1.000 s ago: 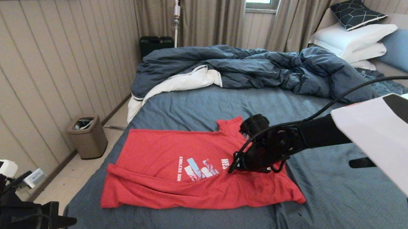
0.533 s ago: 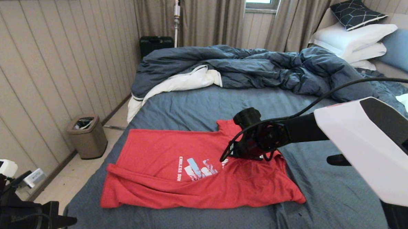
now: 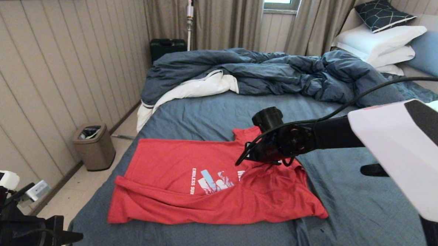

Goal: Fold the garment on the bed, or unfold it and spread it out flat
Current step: Fold the red T-shirt

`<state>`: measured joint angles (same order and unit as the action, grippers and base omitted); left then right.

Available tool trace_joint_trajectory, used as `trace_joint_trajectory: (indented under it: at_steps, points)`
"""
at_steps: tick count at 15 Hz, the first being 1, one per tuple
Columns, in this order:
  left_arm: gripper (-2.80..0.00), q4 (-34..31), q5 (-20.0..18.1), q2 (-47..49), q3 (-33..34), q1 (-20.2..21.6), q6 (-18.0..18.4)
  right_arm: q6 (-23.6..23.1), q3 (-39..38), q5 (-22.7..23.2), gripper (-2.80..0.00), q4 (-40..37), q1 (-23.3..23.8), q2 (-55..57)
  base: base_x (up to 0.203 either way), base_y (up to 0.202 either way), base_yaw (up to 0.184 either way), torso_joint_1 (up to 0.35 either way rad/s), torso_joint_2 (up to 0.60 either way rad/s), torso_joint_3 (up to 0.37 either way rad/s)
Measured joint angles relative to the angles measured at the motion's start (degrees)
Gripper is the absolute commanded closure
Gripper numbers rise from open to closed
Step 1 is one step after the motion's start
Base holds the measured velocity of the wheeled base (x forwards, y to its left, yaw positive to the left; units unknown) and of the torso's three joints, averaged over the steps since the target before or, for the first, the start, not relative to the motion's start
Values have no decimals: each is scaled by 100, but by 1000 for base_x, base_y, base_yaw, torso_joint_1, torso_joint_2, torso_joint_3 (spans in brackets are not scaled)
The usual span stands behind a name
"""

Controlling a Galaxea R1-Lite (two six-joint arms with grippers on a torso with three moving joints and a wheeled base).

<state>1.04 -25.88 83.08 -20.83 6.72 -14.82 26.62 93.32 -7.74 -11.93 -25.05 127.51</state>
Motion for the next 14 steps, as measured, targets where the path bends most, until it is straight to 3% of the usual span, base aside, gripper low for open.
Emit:
trace_joint_trajectory:
  at_steps: [5, 8, 10, 14]
  points:
    - [0, -5, 85, -4, -173, -406, 87, -82, -1575, 3, 0, -28, 12, -1554, 0, 0, 0, 0, 0, 0]
    - [0, -10, 85, 225, -734, -719, 233, -113, -2603, 9, 0, -29, 450, -2347, 0, 0, 0, 0, 0, 0]
    - [0, -10, 95, 527, -1158, -941, 289, -124, -2819, 6, 0, -27, 682, -2622, 0, 0, 0, 0, 0, 0]
    - [0, -16, 221, 1239, -1813, -1202, 313, -204, -2938, 6, 0, -20, 717, -2867, 0, 0, 0, 0, 0, 0]
